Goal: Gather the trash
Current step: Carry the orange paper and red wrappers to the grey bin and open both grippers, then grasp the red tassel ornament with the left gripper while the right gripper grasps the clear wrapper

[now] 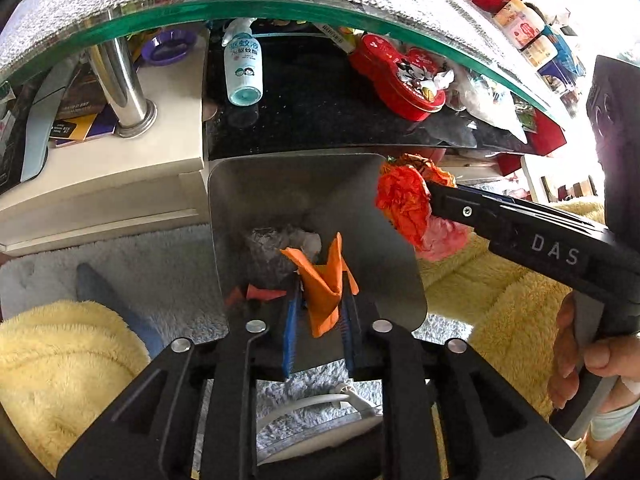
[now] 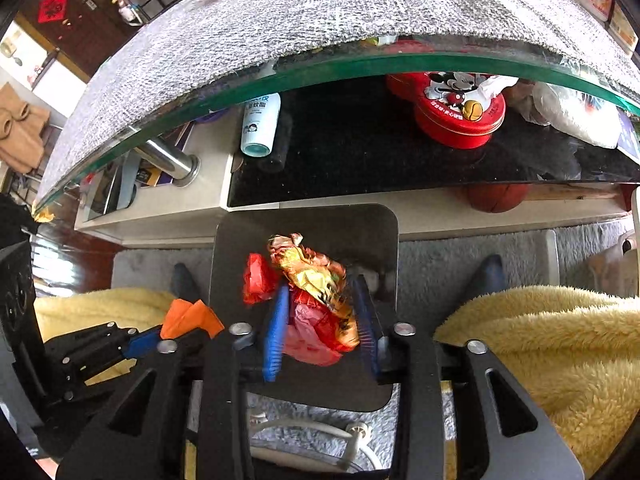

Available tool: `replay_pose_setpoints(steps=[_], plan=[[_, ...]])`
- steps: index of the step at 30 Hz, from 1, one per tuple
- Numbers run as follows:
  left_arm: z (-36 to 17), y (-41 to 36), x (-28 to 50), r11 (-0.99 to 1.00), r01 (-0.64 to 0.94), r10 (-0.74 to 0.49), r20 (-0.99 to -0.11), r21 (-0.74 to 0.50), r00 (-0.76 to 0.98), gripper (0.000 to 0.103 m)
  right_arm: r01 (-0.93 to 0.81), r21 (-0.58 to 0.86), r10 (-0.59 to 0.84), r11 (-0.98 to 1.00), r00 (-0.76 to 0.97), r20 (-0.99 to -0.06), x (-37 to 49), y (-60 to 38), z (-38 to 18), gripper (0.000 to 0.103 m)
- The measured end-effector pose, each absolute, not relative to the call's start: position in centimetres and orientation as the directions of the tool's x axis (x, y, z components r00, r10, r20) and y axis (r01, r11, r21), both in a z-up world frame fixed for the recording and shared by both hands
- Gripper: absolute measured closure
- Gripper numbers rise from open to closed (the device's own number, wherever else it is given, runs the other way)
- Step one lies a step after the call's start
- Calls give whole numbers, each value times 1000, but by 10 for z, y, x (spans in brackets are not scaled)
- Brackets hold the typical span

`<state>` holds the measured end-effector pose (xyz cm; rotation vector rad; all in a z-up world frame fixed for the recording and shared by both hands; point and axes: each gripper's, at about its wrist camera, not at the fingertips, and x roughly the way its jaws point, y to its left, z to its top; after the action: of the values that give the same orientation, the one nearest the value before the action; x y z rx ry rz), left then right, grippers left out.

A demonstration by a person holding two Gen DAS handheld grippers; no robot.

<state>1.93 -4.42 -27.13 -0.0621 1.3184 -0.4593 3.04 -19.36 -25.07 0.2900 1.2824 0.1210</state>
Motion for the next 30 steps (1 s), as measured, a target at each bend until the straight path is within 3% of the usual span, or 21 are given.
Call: replay_pose_setpoints(steps=[5,8,10,30], plan=[[-270,-43,21,911,285,-356,-917,-297,181,63,74,275,244,959,283,-927,32,-193,-250,46],[-267,-42,22,913,282,-356,-915,-296,191,52,76,256,226,964,282,-933,35,-193,-250,29],[-265,-42,23,911,283,-360,-912,-299,196,51,77,251,222,965,277,-935,35,-193,-250,25],[-257,-45,31,907,288,-374,-902,-307,215,47,68,316,289,946,261,-921,41,-188,-241,25]])
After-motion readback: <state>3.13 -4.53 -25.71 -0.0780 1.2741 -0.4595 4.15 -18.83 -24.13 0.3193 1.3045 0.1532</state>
